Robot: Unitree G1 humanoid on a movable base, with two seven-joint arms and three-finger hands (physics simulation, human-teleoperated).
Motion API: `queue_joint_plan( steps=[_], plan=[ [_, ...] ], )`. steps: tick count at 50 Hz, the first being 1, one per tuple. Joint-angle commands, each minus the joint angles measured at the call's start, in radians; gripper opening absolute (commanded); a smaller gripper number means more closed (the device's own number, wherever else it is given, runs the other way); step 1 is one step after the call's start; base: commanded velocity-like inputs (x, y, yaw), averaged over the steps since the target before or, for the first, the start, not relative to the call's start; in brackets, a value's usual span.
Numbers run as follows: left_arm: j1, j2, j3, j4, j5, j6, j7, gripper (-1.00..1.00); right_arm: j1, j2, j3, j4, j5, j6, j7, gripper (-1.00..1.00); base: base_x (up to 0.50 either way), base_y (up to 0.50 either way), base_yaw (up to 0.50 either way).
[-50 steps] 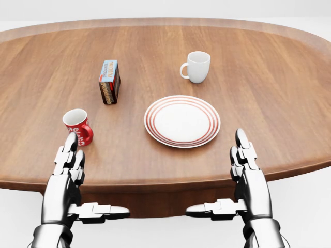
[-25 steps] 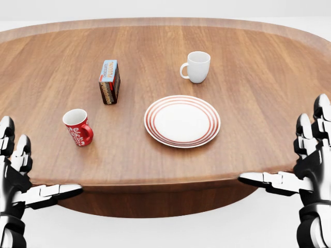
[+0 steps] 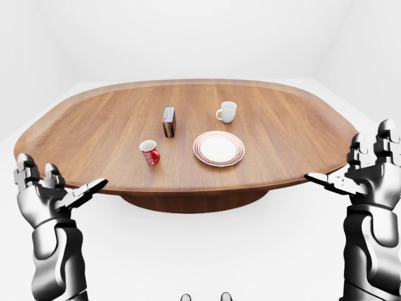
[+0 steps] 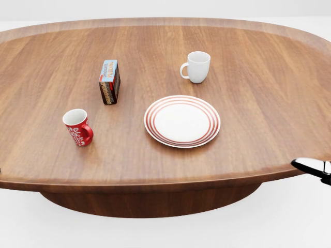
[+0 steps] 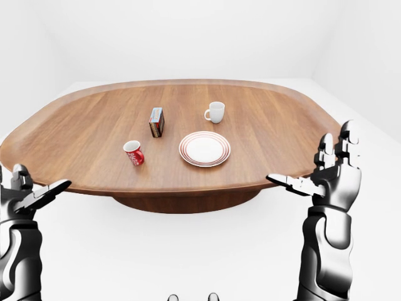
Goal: Pick up the red mug and put it on the plate
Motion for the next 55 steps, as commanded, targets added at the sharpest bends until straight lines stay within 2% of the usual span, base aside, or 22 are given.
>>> queue_joint_plan(
  steps=[1,15,55],
  plan=[
    [0.007,0.012,0.031,-0.011,-0.044,0.0,0.036,1.0,-0.002,-0.014,-0.021,-0.002,0.021,0.0,-0.002,1.0,0.0,0.0,0.0],
    [0.006,0.01,0.027,-0.014,-0.043,0.0,0.033,1.0,-0.005,-0.012,-0.008,-0.002,0.004,0.0,0.009,1.0,0.05,0.0,0.0],
    [0.003,0.011,0.03,-0.01,-0.046,0.0,0.029,1.0,-0.003,-0.009,-0.007,0.002,-0.003,0.0,0.015,1.0,0.32,0.0,0.0]
  ],
)
